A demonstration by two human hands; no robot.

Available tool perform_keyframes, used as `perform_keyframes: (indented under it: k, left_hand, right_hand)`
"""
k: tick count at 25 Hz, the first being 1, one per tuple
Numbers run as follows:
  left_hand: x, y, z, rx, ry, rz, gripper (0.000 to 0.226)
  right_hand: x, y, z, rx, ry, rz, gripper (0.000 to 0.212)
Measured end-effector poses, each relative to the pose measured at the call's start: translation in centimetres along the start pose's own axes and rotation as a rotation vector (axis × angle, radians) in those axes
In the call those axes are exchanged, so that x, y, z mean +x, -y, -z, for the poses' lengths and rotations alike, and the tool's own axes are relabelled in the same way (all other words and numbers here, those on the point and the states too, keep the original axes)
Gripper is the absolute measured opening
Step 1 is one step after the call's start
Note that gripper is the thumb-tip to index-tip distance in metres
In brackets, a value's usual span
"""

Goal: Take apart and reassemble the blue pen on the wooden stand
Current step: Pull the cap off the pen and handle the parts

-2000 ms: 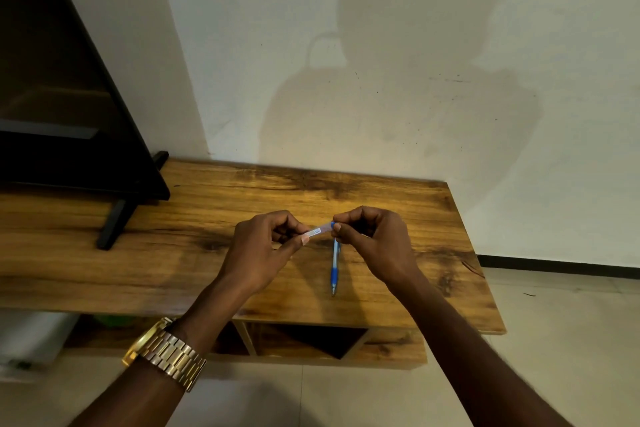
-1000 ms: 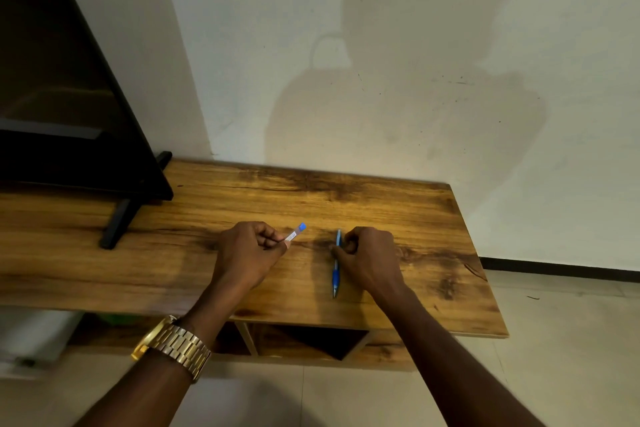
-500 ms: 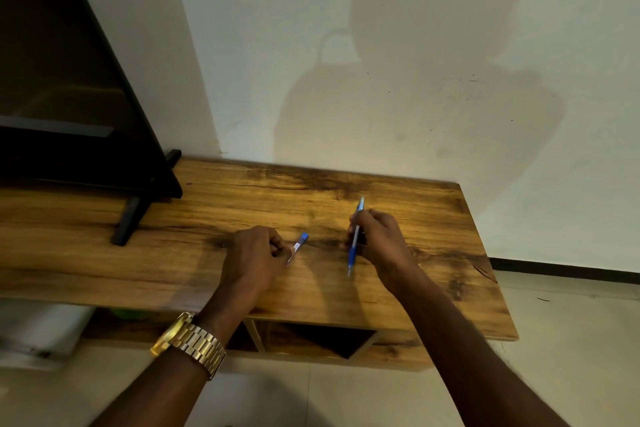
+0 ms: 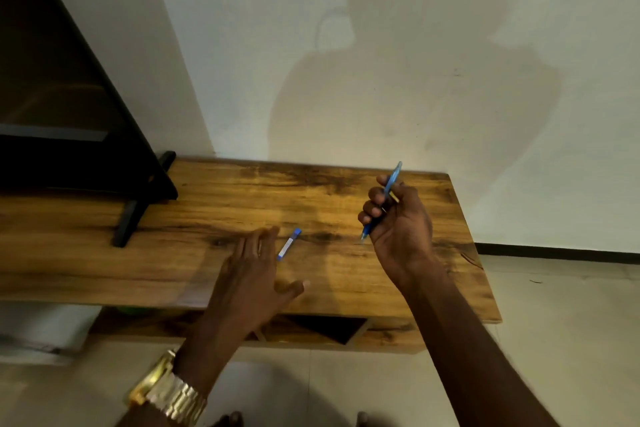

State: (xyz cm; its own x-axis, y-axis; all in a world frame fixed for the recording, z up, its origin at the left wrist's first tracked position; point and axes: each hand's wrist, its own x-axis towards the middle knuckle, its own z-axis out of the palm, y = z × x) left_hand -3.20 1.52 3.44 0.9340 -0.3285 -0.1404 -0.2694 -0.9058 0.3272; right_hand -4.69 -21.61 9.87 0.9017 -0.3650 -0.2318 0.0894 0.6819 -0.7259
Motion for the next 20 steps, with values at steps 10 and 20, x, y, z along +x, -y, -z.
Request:
perform_keyframes:
  k: [10,20]
  left_hand:
    - [4.9,1.2,-2.7,0.108,0.222,0.082,0.156]
    - [5.7,2.3,-1.7,0.166,0.281,0.007,0.150]
  right_hand:
    - [1.8,-1.4,2.1,0.218,0.214,-0.174,0.065]
    - [1.3,-1.1,1.0,0.260,0.277,-0.128,0.064]
